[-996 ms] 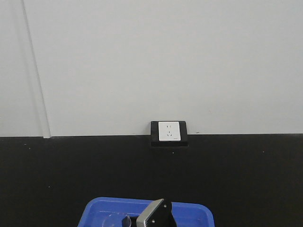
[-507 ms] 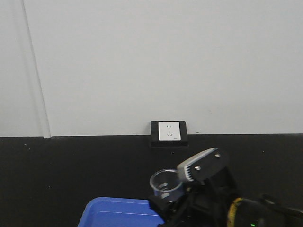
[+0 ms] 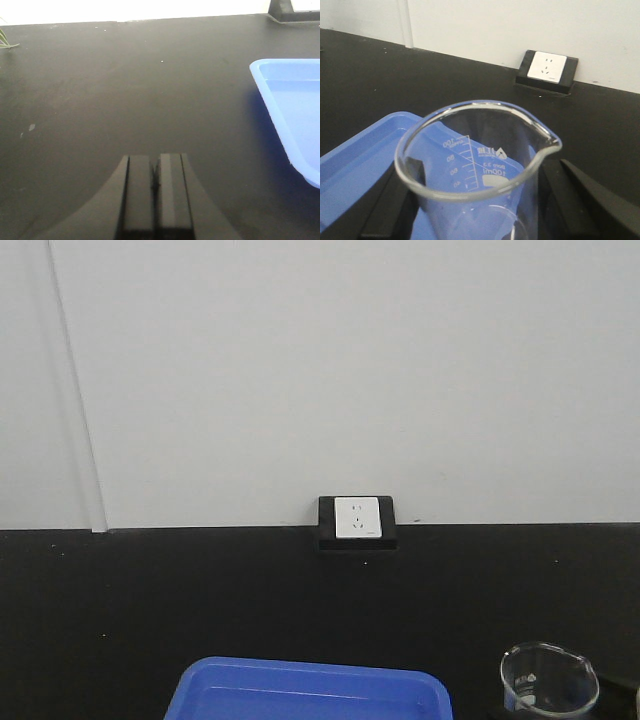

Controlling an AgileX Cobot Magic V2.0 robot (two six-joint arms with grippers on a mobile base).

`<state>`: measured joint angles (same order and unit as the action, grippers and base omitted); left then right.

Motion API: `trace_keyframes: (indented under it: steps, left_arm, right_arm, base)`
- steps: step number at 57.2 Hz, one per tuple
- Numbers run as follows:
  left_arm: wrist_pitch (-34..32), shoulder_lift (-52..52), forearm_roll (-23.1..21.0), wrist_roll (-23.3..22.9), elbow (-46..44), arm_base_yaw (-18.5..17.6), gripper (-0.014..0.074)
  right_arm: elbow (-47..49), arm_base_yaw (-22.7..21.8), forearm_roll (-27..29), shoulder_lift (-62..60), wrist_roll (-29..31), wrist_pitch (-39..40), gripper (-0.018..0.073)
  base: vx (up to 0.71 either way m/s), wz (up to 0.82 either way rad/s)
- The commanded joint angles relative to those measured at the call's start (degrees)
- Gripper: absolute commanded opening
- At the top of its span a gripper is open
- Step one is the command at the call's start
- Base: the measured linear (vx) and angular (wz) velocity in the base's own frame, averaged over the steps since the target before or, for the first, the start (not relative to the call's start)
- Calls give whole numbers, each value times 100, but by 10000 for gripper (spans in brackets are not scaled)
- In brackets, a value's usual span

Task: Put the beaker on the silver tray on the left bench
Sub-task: 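Hold the beaker in the right gripper and back away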

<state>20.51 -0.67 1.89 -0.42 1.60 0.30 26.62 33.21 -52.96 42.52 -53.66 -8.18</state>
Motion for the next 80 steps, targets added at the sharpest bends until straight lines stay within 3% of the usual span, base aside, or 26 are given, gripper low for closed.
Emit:
trace_keyframes:
  steps: [1, 80]
  left_arm:
    - [-448, -90, -9, -18, 159, -36, 1]
    - [-448, -90, -9, -18, 159, -36, 1]
  right_arm:
    - [165, -25, -101, -130, -4, 236, -6]
    - [165, -25, -96, -116, -10, 236, -6]
  base:
    - [0, 0]
    - [-7, 2]
